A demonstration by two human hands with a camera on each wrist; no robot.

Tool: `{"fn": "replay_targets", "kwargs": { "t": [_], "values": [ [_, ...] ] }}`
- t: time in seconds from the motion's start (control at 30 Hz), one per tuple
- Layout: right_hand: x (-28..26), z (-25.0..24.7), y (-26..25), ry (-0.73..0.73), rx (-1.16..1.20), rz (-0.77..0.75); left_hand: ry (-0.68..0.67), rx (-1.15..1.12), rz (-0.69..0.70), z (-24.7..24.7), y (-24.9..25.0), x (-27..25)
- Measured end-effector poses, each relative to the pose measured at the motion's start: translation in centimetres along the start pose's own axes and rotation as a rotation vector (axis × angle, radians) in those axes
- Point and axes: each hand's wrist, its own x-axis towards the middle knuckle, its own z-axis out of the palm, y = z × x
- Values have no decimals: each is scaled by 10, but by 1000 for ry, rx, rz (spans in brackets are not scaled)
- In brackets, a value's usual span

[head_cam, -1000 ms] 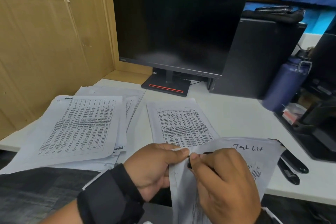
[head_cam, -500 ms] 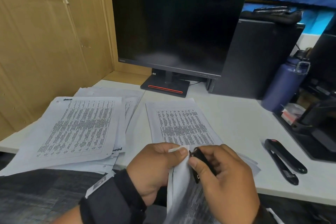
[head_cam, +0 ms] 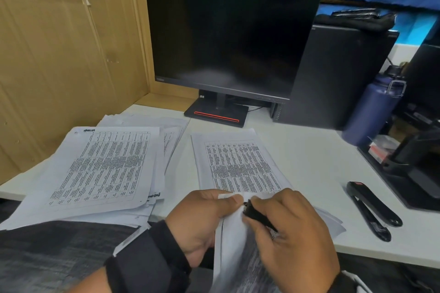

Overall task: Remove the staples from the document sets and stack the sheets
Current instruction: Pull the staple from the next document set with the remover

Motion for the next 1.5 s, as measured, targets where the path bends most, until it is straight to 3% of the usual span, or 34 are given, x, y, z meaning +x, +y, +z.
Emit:
{"fn": "replay_targets", "kwargs": {
  "t": [0.13,0.33,0.43,0.6,0.7,0.77,0.87,0.93,1.03,1.17,1.5],
  "values": [
    [3,-5,6,15,71,42,18,29,18,-2,3,1],
    [32,-28,41,134,287,555,70,61,49,-8,11,3],
    [40,-43,75,-22,131,740,58,82,57,-8,13,2],
    [31,-54,116,-421,-256,826,68,89,62,-11,12,5],
    [27,-55,119,-532,-362,800,66,80,56,-12,14,6],
    [26,-54,123,-528,-361,778,63,73,50,-11,15,6],
    [34,-62,118,-408,-284,761,42,54,38,-10,15,4],
    [46,-74,99,-253,-274,687,28,45,40,-10,15,4],
    [55,-83,48,-106,-202,384,14,24,41,-8,14,3],
    [43,-60,-5,-356,0,86,-49,24,29,-4,12,-1],
    [29,-35,-6,-275,-86,-82,-155,128,44,2,16,-13]
  ]
}}
